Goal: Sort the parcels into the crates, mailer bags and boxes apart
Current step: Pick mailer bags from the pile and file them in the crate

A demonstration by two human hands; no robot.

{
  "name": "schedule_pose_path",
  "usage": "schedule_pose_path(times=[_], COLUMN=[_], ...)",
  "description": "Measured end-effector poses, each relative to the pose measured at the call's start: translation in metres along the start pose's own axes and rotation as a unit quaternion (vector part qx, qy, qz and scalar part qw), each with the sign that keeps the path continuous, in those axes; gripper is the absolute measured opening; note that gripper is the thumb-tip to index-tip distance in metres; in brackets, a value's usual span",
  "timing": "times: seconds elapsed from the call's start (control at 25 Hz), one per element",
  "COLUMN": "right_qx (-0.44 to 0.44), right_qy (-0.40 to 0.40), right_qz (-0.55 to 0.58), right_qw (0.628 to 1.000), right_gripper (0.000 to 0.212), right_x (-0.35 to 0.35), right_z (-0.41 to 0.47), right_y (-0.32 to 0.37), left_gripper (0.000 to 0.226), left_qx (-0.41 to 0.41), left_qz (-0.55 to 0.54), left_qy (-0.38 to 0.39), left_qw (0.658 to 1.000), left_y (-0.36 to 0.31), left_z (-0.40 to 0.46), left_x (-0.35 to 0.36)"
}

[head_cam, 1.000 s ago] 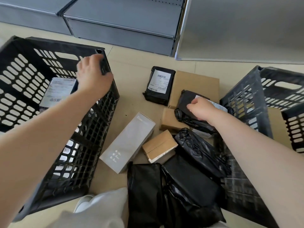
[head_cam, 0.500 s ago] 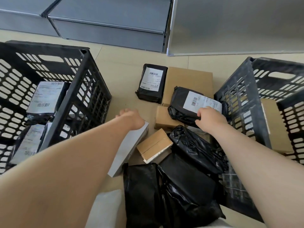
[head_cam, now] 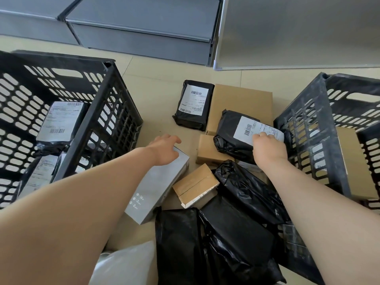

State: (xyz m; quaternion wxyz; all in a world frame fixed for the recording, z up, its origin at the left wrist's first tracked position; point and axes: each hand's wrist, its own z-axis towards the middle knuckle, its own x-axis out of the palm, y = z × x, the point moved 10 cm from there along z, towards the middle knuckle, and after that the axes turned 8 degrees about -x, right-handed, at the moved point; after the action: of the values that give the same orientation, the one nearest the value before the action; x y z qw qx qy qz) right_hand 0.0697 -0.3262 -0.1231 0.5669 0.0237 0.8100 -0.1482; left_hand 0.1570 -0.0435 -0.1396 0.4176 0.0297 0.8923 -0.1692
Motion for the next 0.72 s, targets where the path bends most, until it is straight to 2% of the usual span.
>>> schedule_pose_path(times=[0.32, 0.44, 0.52, 0.6, 0.64, 0.72], right_qx=[-0.025, -0.035, -0.022, 0.015, 0.037, 0.098], right_qy=[-0.005, -0.021, -0.029, -0.024, -0.018, 0.001], right_qz=[0.053, 0.102, 0.178, 0.307, 0.383, 0.541], right_qw=[0.998, 0.994, 0.983, 0.951, 0.923, 0.835], right_gripper=[0.024, 0.005, 0.010, 0.016, 0.016, 0.004], right_x=[-0.013, -0.032, -0.040, -0.045, -0.046, -0.045], right_z=[0.008, 0.013, 0.020, 0.025, 0.027, 0.025], right_y=[0.007, 0.012, 0.017, 0.021, 0.024, 0.032], left_gripper=[0.052, 0.051, 0.049, 0.046, 0.045, 0.045], left_qx=[0.025, 0.025, 0.023, 0.004, -0.012, -0.047], left_qz=[0.018, -0.029, -0.095, -0.192, -0.243, -0.335], left_qy=[-0.002, 0.003, 0.005, -0.002, -0.002, 0.032], left_qw=[1.000, 0.999, 0.995, 0.981, 0.970, 0.941], left_y=[-0.019, -0.029, -0.039, -0.049, -0.052, -0.059], left_z=[-0.001, -0.003, -0.006, -0.008, -0.008, -0.008], left_x=[0.000, -0.003, -0.008, -0.017, -0.020, -0.016])
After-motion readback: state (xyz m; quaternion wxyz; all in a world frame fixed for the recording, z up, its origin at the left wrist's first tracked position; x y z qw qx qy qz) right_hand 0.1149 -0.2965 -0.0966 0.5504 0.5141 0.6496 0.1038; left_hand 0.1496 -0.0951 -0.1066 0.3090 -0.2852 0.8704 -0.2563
